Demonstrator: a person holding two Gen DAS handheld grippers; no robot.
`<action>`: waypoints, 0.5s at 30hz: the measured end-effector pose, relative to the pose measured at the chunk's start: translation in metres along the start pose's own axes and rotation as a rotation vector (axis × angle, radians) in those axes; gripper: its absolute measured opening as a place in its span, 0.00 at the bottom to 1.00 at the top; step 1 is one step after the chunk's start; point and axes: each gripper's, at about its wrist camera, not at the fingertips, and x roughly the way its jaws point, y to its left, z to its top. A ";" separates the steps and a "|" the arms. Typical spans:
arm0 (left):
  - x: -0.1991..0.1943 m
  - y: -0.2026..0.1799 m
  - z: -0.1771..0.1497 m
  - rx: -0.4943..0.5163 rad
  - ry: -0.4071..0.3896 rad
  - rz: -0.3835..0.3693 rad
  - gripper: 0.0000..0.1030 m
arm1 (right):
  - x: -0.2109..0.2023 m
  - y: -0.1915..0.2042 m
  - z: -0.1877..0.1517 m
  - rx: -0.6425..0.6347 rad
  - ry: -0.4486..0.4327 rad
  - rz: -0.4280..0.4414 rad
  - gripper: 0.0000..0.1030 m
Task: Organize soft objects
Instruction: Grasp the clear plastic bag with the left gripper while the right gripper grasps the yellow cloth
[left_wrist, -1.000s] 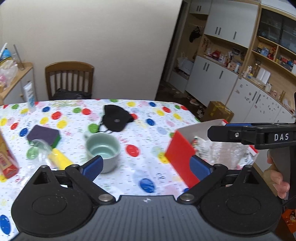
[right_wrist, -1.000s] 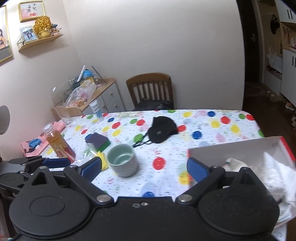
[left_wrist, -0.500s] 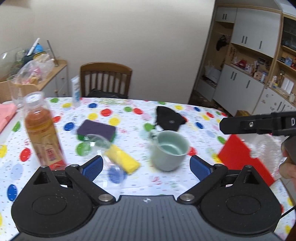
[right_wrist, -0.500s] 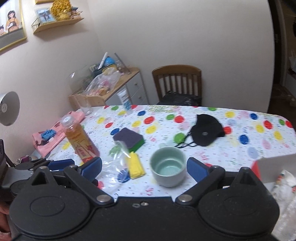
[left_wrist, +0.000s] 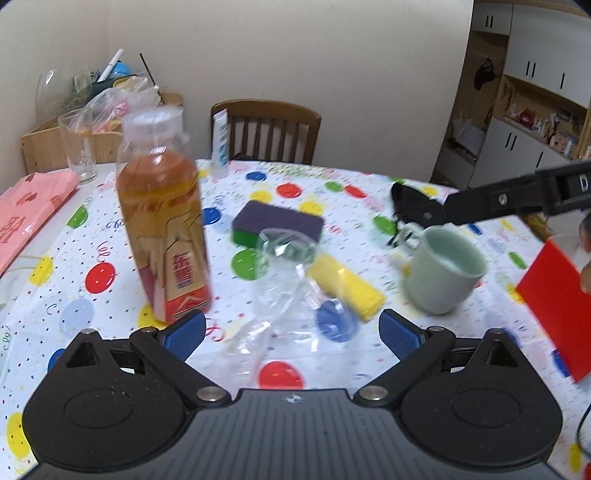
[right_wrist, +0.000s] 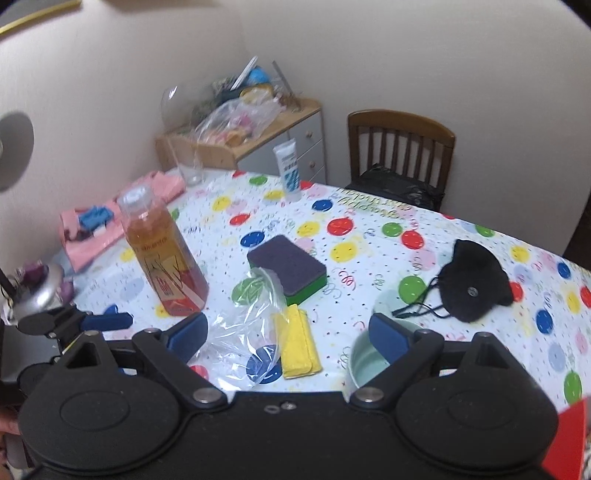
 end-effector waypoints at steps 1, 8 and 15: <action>0.005 0.003 -0.002 0.006 0.006 0.008 0.98 | 0.005 0.002 0.001 -0.009 0.008 0.004 0.89; 0.038 0.023 -0.011 0.042 0.059 0.048 0.97 | 0.038 0.010 0.010 -0.042 0.062 0.023 0.87; 0.056 0.029 -0.015 0.040 0.076 0.026 0.84 | 0.063 0.018 0.010 -0.060 0.103 0.050 0.85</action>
